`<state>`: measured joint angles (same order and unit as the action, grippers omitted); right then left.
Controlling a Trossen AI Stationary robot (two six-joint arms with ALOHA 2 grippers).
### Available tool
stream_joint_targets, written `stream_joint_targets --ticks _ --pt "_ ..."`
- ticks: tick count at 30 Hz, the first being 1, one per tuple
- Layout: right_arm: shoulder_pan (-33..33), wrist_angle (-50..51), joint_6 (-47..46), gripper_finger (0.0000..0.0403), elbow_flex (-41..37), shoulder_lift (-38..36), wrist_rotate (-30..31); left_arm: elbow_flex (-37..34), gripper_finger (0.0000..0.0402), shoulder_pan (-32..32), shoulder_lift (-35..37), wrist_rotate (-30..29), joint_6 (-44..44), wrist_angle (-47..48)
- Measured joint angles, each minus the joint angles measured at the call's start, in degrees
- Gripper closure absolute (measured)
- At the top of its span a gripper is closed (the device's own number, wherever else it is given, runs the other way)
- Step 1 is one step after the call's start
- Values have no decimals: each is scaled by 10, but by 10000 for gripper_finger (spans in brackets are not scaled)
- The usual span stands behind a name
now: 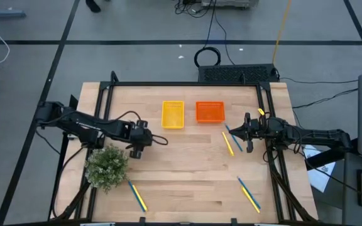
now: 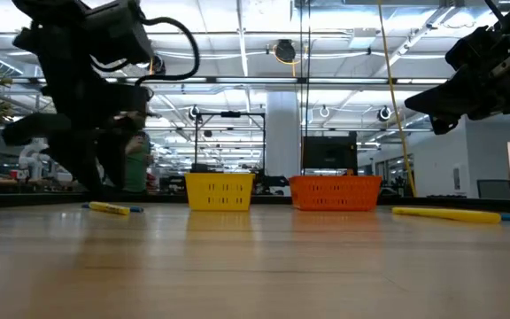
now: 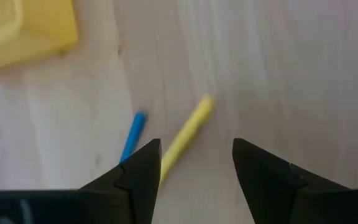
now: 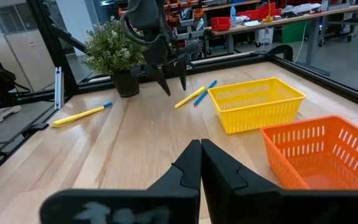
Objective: Sort pens & pencils
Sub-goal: Put the top left yellow pen into the yellow basket
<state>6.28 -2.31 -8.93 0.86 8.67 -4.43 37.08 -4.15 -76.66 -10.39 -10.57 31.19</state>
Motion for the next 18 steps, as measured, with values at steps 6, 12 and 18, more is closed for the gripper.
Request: stream_joint_targets --ticks 6,12,18 --pt "0 0 0 403 0 0 0 0 197 14 3 -31 -9 110" --pt "0 0 0 403 0 0 0 0 197 53 1 -32 -47 89" --pt "0 0 0 403 0 0 0 0 197 96 2 -6 -78 92"
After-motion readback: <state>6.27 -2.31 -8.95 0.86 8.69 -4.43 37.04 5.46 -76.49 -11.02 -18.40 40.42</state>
